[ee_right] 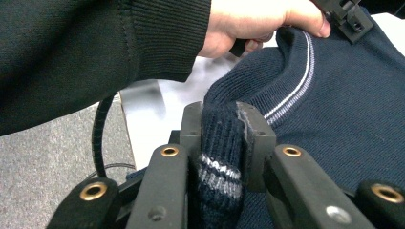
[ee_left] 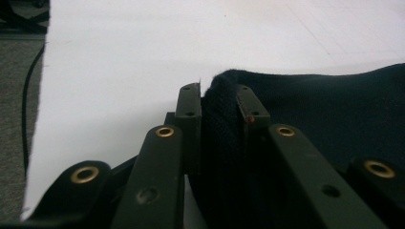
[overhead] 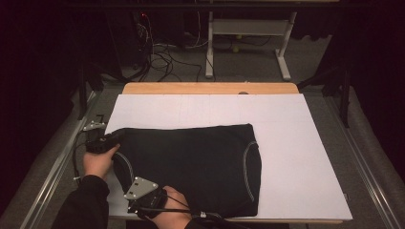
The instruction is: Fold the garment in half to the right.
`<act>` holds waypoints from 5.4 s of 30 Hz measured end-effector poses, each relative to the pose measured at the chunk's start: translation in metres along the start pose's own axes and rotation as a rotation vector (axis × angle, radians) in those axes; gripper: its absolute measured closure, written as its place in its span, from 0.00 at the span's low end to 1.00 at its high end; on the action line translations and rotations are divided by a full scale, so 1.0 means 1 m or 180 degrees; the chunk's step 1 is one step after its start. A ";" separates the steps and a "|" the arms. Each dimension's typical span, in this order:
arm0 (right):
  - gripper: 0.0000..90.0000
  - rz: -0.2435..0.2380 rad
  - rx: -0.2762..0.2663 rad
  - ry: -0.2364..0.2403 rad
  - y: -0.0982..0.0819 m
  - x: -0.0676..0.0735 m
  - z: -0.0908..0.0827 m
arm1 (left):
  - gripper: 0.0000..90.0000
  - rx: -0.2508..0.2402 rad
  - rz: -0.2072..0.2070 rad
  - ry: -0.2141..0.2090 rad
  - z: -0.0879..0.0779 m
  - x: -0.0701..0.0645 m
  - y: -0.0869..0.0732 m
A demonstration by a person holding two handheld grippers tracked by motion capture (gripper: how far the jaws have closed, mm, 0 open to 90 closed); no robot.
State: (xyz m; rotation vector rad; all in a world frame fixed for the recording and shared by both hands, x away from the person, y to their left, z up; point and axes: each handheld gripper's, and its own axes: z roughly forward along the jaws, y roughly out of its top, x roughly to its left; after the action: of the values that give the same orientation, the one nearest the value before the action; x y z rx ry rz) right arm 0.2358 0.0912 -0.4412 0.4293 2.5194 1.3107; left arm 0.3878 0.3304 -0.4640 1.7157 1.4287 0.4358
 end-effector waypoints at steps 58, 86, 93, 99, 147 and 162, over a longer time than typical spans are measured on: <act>0.84 0.0358 -0.0406 -0.0735 -0.075 -0.063 -0.133 | 0.79 -0.0012 0.0538 0.0060 0.054 -0.172 0.064; 0.84 0.0542 -0.0372 -0.0980 -0.114 -0.085 -0.174 | 0.79 0.0011 0.0791 -0.0134 0.086 -0.237 0.078; 0.84 0.0542 -0.0335 -0.1049 -0.123 -0.089 -0.186 | 0.79 0.0031 0.0869 -0.0200 0.094 -0.259 0.083; 0.84 0.0582 -0.0297 -0.1132 -0.136 -0.092 -0.199 | 0.79 0.0086 0.0923 -0.0276 0.107 -0.276 0.082; 0.74 0.1023 -0.0102 -0.1349 -0.200 -0.107 -0.247 | 0.53 0.0175 0.0922 -0.0606 0.153 -0.333 0.061; 0.72 0.1038 -0.0263 -0.1409 -0.194 -0.108 -0.257 | 0.27 -0.0002 0.0944 -0.0742 0.138 -0.330 0.060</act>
State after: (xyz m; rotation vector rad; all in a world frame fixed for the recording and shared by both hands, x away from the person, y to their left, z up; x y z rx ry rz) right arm 0.2146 -0.2478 -0.4481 1.0216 2.0782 1.2499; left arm 0.4297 -0.0276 -0.4190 1.9170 1.0128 0.3792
